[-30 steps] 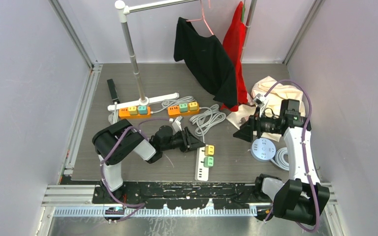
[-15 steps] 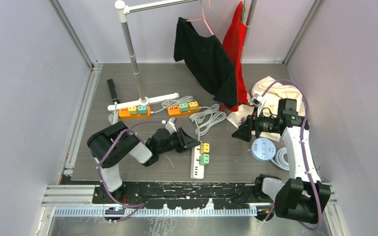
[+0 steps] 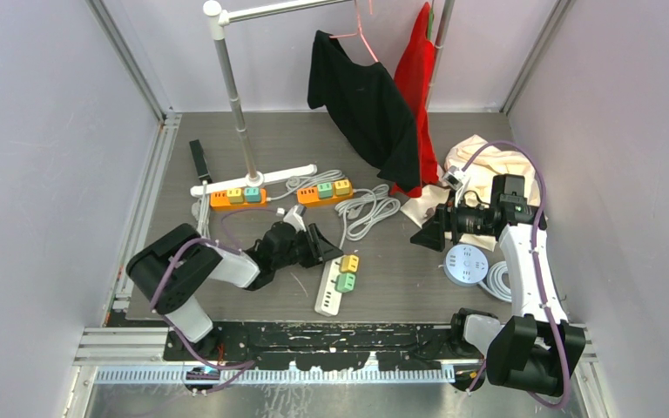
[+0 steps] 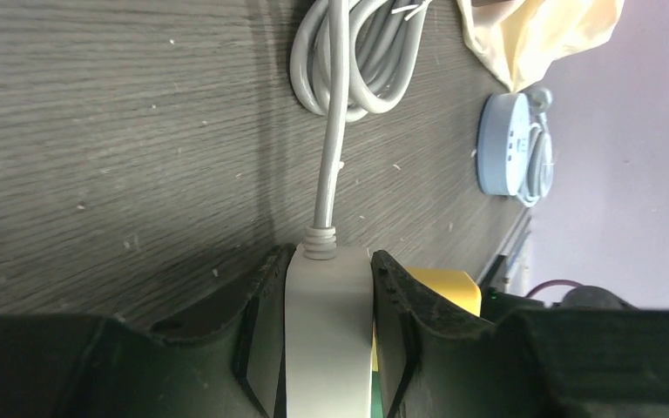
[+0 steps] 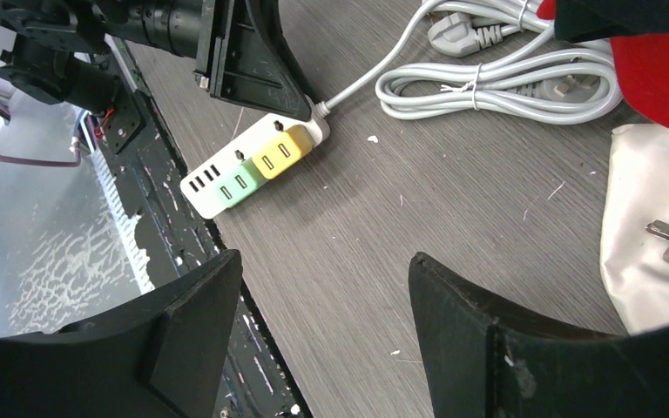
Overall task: Pull the plug off the socket
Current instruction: Move the socket to the center of the board.
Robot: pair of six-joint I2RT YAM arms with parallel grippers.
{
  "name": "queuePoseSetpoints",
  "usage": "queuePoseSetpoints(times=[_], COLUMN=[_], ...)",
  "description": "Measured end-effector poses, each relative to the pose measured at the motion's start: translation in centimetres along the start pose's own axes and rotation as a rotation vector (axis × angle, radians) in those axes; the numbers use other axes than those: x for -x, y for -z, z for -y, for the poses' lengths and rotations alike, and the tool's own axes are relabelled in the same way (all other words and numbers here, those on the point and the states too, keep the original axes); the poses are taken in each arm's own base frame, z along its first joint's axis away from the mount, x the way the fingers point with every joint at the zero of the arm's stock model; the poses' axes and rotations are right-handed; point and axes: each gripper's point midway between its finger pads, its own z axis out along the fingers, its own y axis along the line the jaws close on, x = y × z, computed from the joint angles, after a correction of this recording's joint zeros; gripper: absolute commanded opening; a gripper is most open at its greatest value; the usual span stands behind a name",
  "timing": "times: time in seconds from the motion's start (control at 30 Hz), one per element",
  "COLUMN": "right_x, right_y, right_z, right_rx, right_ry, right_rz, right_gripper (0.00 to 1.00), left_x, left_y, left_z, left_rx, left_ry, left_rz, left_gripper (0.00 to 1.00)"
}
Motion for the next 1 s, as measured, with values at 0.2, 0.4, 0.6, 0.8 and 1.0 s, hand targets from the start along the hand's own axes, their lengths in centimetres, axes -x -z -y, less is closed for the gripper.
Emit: queuePoseSetpoints(times=[0.2, 0.4, 0.6, 0.8, 1.0], right_x=[0.0, -0.1, -0.1, -0.1, -0.1], right_y=[-0.1, -0.1, -0.1, -0.1, -0.1], right_z=[0.0, -0.1, -0.1, -0.1, 0.0], right_rx=[0.0, 0.001, 0.003, 0.001, -0.001], right_ry=[0.002, 0.003, 0.005, 0.005, 0.005], right_rz=[-0.004, -0.005, -0.008, -0.009, -0.01], right_gripper=[0.75, 0.76, 0.76, 0.75, 0.76], left_x=[0.9, 1.6, 2.2, 3.2, 4.8], left_y=[1.0, 1.8, 3.0, 4.3, 6.9], left_z=[-0.8, -1.6, -1.6, -0.6, 2.0], left_rx=[0.068, 0.115, 0.147, 0.154, 0.157], left_ry=[-0.068, -0.094, -0.137, -0.203, -0.349], left_rz=[0.004, -0.007, -0.017, -0.015, -0.009], left_gripper=[0.43, 0.55, 0.55, 0.57, 0.57])
